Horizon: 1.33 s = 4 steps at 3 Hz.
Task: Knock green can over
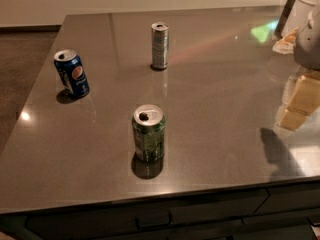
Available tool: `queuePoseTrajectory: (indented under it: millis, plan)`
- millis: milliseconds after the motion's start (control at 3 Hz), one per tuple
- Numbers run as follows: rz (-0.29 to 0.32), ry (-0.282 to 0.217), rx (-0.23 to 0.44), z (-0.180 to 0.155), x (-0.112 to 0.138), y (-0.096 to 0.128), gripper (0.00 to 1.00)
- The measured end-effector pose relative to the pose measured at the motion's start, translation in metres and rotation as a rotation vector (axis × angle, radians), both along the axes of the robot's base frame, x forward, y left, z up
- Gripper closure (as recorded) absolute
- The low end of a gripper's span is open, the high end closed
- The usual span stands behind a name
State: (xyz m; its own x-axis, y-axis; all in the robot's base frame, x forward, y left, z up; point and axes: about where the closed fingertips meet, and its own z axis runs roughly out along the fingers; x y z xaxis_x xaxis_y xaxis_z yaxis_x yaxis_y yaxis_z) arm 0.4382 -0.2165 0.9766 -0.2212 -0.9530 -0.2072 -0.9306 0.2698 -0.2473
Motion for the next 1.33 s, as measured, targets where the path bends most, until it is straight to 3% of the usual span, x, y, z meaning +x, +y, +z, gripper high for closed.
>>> queuePoseTrajectory:
  millis: [333, 667, 1333]
  plan:
    - [0.0, 0.0, 0.0, 0.0, 0.0, 0.0, 0.0]
    - [0.011, -0.002, 0.08, -0.005, 0.0, 0.021, 0.0]
    - [0.045, -0.038, 0.335, -0.023, -0.008, 0.106, 0.0]
